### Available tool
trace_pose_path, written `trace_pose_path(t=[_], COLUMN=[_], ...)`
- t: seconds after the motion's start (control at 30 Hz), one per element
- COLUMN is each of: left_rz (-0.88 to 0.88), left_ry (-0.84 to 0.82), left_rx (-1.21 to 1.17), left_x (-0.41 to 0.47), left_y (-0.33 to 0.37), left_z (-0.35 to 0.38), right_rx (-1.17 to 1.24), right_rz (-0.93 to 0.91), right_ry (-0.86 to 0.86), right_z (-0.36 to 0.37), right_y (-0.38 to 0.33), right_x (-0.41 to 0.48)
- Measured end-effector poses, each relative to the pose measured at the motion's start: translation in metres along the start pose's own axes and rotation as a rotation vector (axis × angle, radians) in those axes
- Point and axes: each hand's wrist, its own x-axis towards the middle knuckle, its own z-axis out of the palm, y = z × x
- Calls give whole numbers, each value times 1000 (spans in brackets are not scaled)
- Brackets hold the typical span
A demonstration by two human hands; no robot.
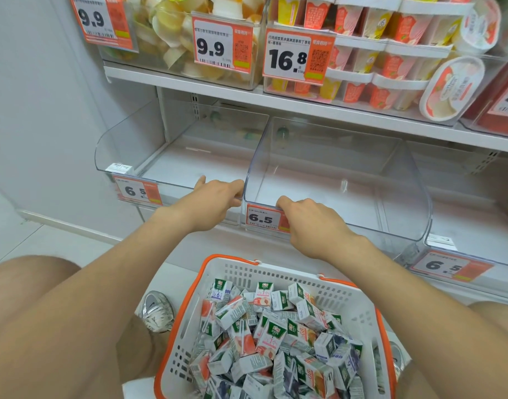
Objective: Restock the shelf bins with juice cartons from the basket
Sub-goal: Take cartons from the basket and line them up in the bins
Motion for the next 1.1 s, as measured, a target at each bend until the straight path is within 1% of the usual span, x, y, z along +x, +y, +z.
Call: trace_pose_path(t=[0.17,0.27,0.5,0.6,0.63,0.7,0.77,0.8,0.83,0.87,0.93,1.03,1.1], left_rz=[62,103,54,11,-20,-91,-215,-291,-359,-411,-443,-406,-376], left_ry=[49,37,37,-22,-43,-52,10,41,64,75,89,149,186], left_rx=[-67,-127,-150,-119,-82,16,146,211,270,303,295,234,179], left_x=[10,12,7,0,-3,-11,-20,-25,-30,-34,-40,-40,-38], left_y=[-16,-19,-17,-16,-18,-24,-37,-46,-55,-62,-73,-84,-89], left_z=[2,-3,-3,-7,-10,-20,-25,-24,-21,-18,-13,-10,-10], right_rx=[-11,-13,-6,12,12,-1,9,7,-5,-19,-47,-104,-134], right_rz=[5,7,50,83,92,75,-39,-114,-178,-225,-256,-210,-162], right_ry=[2,6,15,29,79,271,489,558,590,592,542,357,230], right_z=[-1,-1,1,2,2,2,0,-1,-1,2,9,14,12], right_y=[-2,-2,-5,-8,-10,-18,-33,-44,-56,-68,-94,-126,-135], right_x=[1,3,4,5,6,7,11,15,21,29,50,78,91])
